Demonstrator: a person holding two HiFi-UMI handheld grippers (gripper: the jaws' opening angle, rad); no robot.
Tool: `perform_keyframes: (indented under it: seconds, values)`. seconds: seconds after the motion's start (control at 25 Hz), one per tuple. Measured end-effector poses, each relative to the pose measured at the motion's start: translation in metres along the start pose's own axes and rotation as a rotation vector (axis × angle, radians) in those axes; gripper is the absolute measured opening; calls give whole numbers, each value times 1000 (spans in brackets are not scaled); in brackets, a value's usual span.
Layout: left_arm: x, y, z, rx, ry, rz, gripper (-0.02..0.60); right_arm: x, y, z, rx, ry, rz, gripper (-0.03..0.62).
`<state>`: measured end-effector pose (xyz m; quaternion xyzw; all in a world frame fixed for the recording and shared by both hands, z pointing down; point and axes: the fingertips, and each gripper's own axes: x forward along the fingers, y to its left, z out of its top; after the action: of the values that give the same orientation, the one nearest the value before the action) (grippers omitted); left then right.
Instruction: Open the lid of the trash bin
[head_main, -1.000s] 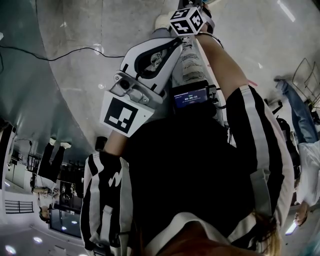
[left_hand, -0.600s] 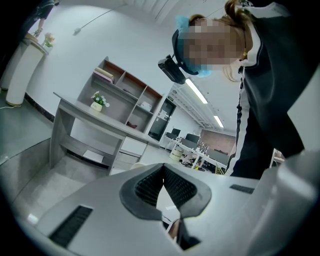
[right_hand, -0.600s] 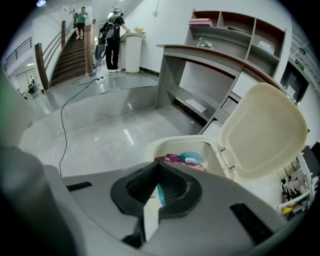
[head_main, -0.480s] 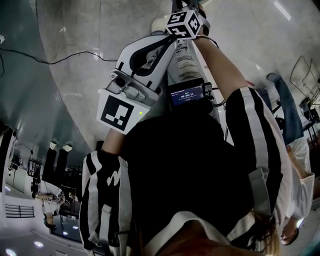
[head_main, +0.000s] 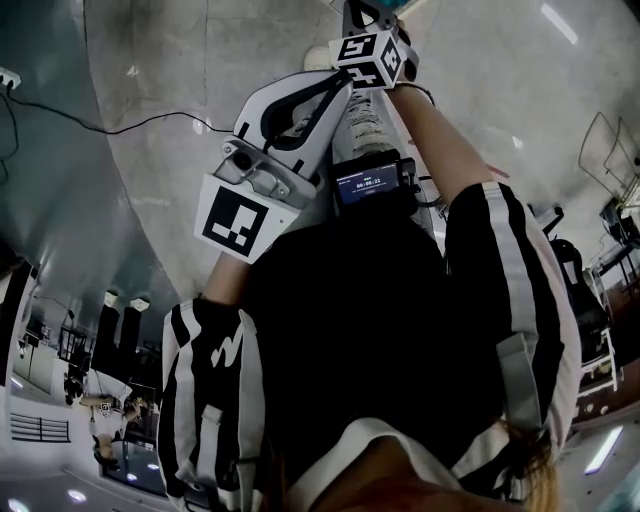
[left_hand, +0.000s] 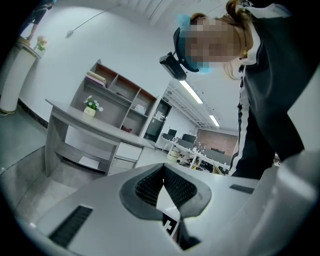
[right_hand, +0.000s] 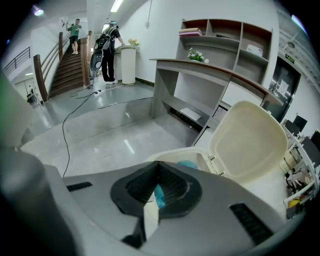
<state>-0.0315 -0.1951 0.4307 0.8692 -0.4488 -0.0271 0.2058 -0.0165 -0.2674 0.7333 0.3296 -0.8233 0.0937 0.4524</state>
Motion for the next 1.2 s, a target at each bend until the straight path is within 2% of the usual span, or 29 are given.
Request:
perform_keyframes:
  seconds: [0.64, 1.2]
  values:
    - [-7, -10, 13, 44, -1, -9, 5, -43, -11, 20, 63, -52, -20, 5]
    - [-21, -15, 49, 78, -19, -4, 5, -92, -29, 59, 97, -105, -50, 5]
